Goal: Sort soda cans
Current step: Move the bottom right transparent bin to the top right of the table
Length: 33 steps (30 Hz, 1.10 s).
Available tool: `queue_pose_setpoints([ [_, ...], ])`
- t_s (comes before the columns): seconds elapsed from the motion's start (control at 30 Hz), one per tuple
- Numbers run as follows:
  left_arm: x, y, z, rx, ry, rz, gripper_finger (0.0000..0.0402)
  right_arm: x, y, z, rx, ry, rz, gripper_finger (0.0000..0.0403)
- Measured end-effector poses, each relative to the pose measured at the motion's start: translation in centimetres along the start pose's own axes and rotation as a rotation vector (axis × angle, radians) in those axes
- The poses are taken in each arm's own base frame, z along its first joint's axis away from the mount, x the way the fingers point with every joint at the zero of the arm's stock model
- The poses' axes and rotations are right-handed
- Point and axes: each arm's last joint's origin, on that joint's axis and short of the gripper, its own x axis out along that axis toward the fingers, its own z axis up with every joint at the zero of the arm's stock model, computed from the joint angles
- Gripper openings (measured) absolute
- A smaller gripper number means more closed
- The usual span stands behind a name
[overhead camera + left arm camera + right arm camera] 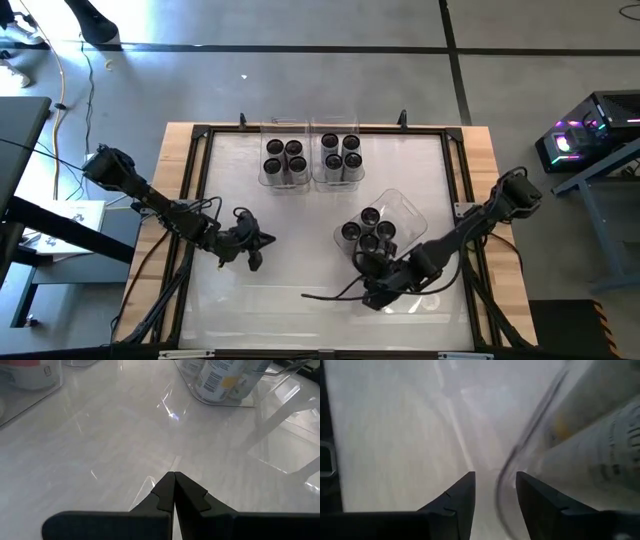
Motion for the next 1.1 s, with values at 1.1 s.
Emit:
queue_pose_setpoints([
  [1.1,0.0,0.0,0.1,-0.031,-0.009,0.001,0.0000,-6.0,-3.1,-4.4,-0.436,0.278,-0.242,0.0002],
])
